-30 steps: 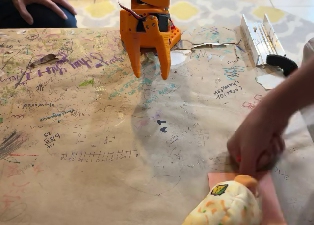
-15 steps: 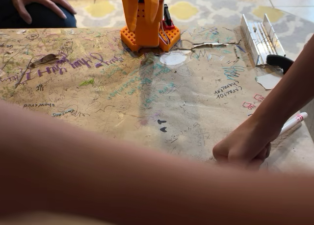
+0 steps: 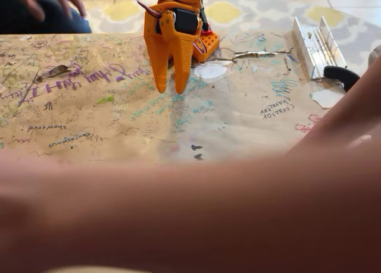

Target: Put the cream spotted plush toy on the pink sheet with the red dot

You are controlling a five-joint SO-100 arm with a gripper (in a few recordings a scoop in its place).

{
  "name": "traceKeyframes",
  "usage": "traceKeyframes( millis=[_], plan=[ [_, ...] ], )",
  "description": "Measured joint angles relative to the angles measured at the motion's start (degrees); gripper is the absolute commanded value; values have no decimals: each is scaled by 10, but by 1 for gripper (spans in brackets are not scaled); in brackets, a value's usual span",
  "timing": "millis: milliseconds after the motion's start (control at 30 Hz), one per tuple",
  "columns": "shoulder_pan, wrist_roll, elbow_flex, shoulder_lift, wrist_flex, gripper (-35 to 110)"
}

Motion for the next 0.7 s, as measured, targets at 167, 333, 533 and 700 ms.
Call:
traceKeyframes(
  millis=[167,333,533,700],
  plan=[
    [18,33,0,0,-4,18],
    [33,48,0,0,-15,21],
    [40,59,0,0,-15,24],
    [54,74,0,0,-22,27]
  ],
)
